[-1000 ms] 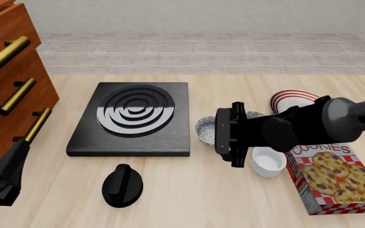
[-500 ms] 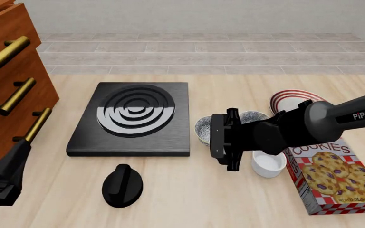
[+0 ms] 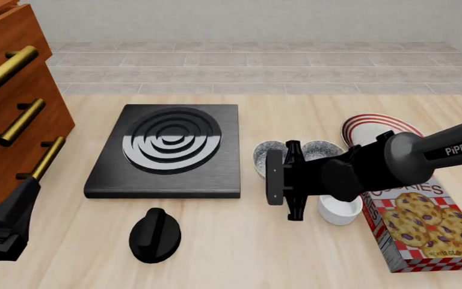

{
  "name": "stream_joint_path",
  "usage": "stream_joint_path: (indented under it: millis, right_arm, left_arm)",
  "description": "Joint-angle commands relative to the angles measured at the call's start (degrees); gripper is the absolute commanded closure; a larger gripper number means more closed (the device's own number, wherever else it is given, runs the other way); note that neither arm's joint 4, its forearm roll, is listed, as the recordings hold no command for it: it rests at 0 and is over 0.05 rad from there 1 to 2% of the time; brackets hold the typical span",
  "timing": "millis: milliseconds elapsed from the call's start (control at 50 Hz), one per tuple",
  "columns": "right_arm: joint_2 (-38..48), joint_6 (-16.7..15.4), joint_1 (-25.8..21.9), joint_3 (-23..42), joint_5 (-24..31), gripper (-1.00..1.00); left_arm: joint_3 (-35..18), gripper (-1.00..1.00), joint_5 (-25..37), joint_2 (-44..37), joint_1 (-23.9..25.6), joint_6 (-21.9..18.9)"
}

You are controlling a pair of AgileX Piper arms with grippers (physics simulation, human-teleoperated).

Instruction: Pick the akita bowl from table center and place it on the plate.

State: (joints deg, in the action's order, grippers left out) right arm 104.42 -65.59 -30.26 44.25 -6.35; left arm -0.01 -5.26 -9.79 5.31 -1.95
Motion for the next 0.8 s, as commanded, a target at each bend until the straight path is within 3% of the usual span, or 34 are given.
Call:
stream_joint_path:
  millis: [20,460,800]
  right_arm:
    - [-1.58,-0.92,-0.62,-0.71,-0.52,1.00]
    - [-10.56,-0.50,-1.74,-0.94,4.27,1.00]
    - [-16.64,4.78,-0.67,3.26,11.27,1.00]
  left_arm:
    - [0.00,-1.00,-0.08,-0.16,0.16,0.06]
    - [0.00,-1.00,-0.21,-0.37,0.24,-0.04]
    - [0.00,-1.00,0.31,0.24,0.43,0.02]
